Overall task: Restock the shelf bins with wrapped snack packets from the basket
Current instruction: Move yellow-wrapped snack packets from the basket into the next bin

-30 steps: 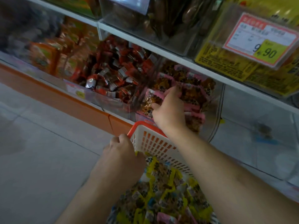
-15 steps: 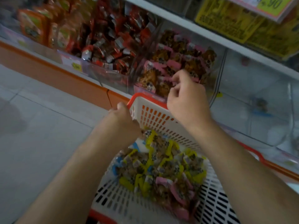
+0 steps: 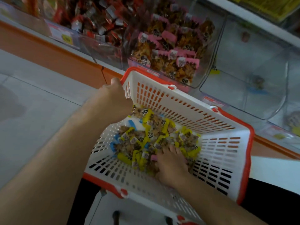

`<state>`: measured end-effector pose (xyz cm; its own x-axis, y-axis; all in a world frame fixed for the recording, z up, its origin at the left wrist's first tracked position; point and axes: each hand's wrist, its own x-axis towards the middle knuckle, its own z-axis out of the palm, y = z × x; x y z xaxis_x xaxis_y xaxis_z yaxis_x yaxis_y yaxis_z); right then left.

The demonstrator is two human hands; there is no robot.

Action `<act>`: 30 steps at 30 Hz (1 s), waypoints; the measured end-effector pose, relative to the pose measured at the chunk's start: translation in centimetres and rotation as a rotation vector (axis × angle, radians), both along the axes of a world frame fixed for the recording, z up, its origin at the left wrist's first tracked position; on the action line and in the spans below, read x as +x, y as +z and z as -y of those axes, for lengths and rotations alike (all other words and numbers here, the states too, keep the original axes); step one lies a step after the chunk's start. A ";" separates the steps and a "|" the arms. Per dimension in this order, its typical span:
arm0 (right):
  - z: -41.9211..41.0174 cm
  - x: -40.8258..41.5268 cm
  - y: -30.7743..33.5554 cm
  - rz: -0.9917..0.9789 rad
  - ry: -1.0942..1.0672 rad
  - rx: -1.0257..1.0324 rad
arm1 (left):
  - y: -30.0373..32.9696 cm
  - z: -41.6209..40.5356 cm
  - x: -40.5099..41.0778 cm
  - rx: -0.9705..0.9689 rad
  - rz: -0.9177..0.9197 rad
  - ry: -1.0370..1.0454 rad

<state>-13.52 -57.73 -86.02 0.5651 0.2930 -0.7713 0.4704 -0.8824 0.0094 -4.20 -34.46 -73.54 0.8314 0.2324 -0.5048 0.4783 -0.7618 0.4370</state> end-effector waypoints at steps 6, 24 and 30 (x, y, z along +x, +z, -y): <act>-0.4 1.2 1.6 -0.055 -0.310 0.352 | 0.1 0.1 0.1 0.086 -0.002 0.025; 3.0 11.1 12.7 -0.202 -0.977 1.219 | 0.0 4.5 0.8 -0.717 0.045 -0.016; 3.2 12.8 12.8 -0.045 -0.992 1.270 | -0.5 5.1 1.8 -0.710 0.130 0.108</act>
<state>-0.70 -60.97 -73.20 0.8964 0.2749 -0.3476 -0.2824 -0.2501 -0.9261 -2.38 -39.56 -74.02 0.8856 -0.0305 -0.4634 0.4456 -0.2250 0.8665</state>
